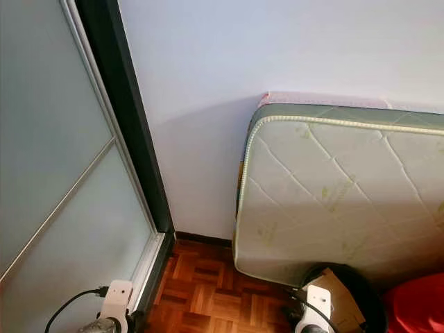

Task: Clean up the room

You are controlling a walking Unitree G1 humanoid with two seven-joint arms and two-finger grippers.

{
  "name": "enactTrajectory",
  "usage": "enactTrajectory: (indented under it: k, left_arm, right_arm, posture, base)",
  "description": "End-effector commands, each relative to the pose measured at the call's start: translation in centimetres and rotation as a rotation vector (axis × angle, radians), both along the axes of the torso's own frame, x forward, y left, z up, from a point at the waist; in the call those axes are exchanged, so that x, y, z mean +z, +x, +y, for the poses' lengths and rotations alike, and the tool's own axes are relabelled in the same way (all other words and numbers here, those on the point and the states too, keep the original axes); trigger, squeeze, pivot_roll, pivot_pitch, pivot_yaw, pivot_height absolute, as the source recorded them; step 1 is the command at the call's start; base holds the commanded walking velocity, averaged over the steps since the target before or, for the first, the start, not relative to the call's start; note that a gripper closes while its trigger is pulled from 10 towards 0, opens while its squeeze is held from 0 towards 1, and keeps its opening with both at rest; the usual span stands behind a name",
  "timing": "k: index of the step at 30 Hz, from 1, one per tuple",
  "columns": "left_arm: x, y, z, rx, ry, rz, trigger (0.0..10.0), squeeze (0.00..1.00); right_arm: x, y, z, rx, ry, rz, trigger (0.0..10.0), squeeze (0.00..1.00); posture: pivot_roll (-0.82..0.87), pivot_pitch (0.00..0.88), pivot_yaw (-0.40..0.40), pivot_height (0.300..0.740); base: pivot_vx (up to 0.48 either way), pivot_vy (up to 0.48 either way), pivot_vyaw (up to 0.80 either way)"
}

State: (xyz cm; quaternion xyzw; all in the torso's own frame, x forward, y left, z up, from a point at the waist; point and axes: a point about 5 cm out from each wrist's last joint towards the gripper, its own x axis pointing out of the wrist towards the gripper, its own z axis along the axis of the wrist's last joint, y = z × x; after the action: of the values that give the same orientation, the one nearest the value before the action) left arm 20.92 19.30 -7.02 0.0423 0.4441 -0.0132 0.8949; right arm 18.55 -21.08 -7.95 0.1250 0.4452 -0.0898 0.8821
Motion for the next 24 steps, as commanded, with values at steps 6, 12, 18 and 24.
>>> enactTrajectory:
  k: [6, 12, 18, 24]
  left_arm:
    - [0.06, 0.18, -0.15, 0.001, 0.001, 0.002, 10.0, 0.00]
    - [0.12, 0.30, -0.18, 0.007, -0.002, -0.004, 10.0, 0.00]
    - [0.15, 0.34, -0.17, 0.011, -0.003, -0.005, 10.0, 0.00]
    - [0.13, 0.31, -0.11, 0.013, 0.001, 0.002, 10.0, 0.00]
  right_arm:
    - [0.25, 0.40, -0.30, 0.004, -0.006, -0.005, 10.0, 0.00]
    - [0.32, 0.52, -0.35, 0.010, -0.008, -0.006, 10.0, 0.00]
    - [0.36, 0.58, -0.42, 0.005, -0.019, -0.007, 10.0, 0.00]
    - [0.33, 0.57, -0.38, 0.015, -0.020, 0.001, 10.0, 0.00]
  posture:
    - [-0.05, 0.000, -0.038, 0.740]
    - [-0.05, 0.000, -0.040, 0.740]
    - [-0.06, 0.002, -0.039, 0.740]
    - [-0.06, 0.002, -0.037, 0.740]
  base:
    - [0.000, 0.000, 0.00]
    - [0.000, 0.000, 0.00]
    - [0.000, 0.000, 0.00]
    - [0.000, 0.000, -0.34]
